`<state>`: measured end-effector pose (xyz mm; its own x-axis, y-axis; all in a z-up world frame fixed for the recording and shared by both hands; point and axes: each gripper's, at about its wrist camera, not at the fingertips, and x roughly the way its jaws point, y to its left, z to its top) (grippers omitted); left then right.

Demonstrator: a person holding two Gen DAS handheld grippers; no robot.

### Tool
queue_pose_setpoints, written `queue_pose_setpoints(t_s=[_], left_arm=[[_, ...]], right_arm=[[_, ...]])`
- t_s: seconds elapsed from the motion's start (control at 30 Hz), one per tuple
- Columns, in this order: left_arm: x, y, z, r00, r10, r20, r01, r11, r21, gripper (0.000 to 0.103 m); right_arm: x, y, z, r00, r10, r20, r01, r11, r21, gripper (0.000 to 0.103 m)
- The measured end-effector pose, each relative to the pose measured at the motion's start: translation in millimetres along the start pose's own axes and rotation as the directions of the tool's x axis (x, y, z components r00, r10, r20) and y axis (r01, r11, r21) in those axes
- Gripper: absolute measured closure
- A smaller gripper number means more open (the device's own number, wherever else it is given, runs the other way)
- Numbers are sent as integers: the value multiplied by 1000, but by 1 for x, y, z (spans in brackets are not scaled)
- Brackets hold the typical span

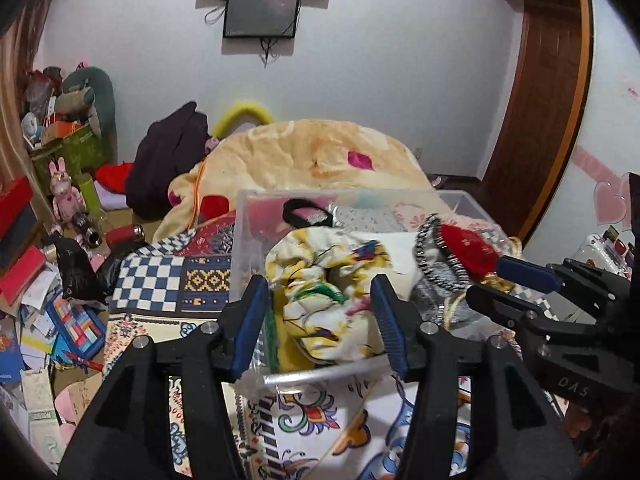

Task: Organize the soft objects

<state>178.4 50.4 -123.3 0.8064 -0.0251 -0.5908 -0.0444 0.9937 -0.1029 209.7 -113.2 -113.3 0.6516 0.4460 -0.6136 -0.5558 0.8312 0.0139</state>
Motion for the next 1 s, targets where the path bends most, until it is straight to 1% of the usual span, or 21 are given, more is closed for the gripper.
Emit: queue_pose_setpoints(t_s=[0.13,0.27,0.43,0.57,0.6,0.7,0.73,0.8,0.9,0.93,1.0], left_arm=[[-30,-7,10,998,-14,66,13,1000,17,50],[-68,-17,23,987,-35,159,30,999,36,50],[-118,-30,35,961,-54,272,38,997,63,49],[-153,-38,40,934,-59,351,32,996,83,40],[-158,-40,40,930,-62,362,33,996,87,39],[-175,-44,41,918,-64,391,30,995,93,32],[-180,-45,40,914,-62,401,27,995,92,27],[-187,-46,40,905,-62,421,27,996,89,24],[-196,-48,37,898,-62,435,25,996,91,17],[-198,-47,36,896,-61,440,23,996,90,13],[-201,-47,34,892,-53,450,16,996,86,10]], right_arm=[[-26,-3,6,999,1,51,-1,1000,8,60],[-57,-6,17,992,3,126,-5,1000,17,60],[-106,-3,30,969,12,246,-17,1000,19,60],[-138,0,35,946,24,323,-31,999,19,57],[-146,1,36,939,27,342,-35,999,18,56],[-163,5,36,923,31,384,-40,999,15,52],[-168,7,36,918,31,395,-40,999,14,49],[-176,9,35,908,29,417,-38,999,13,44],[-183,11,34,897,26,441,-36,999,14,37],[-184,11,33,894,25,448,-36,999,16,31],[-186,11,31,888,24,460,-38,999,23,23]])
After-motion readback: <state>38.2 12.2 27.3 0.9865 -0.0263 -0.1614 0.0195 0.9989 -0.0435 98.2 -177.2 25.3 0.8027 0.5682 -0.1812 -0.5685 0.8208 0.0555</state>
